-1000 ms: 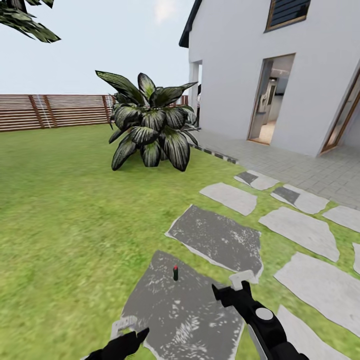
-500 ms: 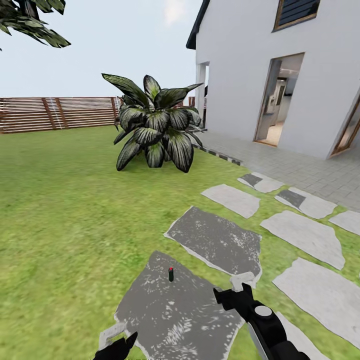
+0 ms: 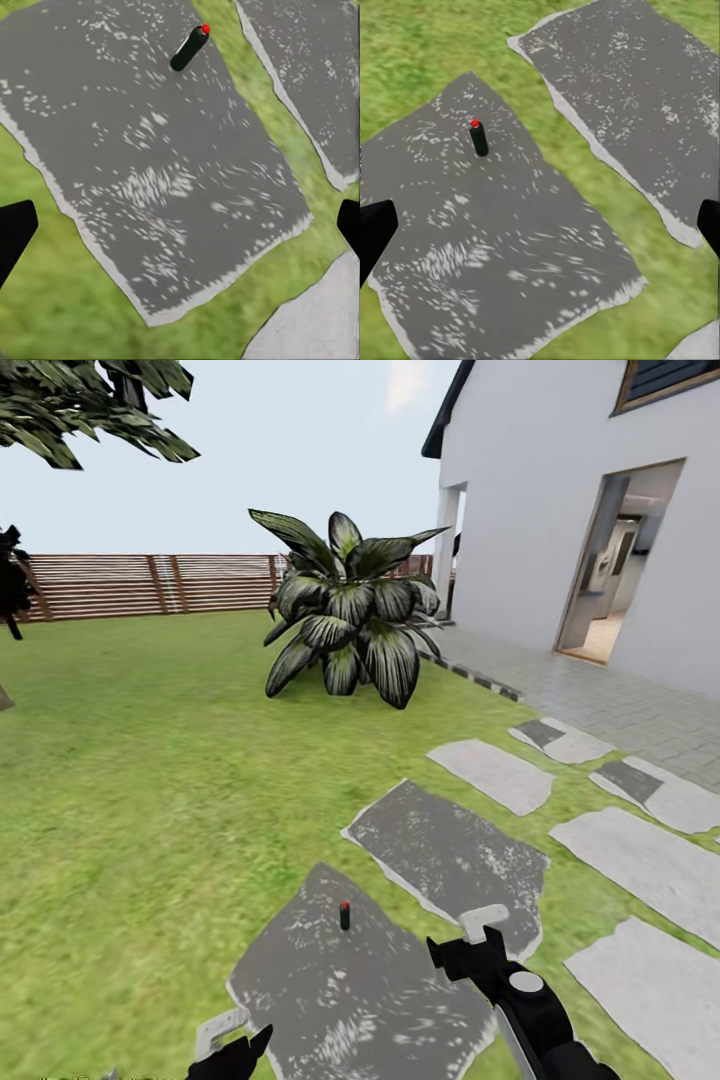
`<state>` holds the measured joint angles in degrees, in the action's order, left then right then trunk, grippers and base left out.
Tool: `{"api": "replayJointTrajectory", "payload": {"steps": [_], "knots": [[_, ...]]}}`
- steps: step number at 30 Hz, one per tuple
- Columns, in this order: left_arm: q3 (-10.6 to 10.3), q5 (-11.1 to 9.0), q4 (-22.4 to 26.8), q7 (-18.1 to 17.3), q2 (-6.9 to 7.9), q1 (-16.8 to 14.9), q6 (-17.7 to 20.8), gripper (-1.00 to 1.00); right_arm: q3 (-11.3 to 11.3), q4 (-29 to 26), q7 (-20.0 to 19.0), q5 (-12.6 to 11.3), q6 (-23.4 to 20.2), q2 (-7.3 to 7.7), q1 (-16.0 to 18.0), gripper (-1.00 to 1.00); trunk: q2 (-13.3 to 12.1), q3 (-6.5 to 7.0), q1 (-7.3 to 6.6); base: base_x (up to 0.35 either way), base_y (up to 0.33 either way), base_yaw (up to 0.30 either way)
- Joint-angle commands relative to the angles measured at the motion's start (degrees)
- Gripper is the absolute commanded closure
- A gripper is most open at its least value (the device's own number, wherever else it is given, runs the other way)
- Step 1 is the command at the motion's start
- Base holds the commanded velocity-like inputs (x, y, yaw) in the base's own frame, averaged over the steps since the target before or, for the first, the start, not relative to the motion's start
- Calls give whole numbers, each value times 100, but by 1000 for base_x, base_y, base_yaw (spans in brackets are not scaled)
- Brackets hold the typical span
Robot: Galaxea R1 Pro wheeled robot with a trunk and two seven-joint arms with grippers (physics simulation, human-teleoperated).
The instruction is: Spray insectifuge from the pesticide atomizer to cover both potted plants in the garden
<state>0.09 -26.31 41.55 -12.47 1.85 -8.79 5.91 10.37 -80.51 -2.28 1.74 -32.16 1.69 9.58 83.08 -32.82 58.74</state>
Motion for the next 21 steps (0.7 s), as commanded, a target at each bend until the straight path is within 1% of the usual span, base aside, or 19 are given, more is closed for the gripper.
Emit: {"api": "replayJointTrajectory", "payload": {"steps": [1, 21], "knots": [[0, 1, 0, 0, 0, 0, 0, -100, 0, 0, 0, 2, 0, 0, 0, -100, 0, 0, -1, 166, -314, 263], [0, -4, -14, 8, 0, 0, -2, -100, 0, -9, 8, 8, 8, -2, 0, -100, 0, 0, -1, 167, -313, 262]]}}
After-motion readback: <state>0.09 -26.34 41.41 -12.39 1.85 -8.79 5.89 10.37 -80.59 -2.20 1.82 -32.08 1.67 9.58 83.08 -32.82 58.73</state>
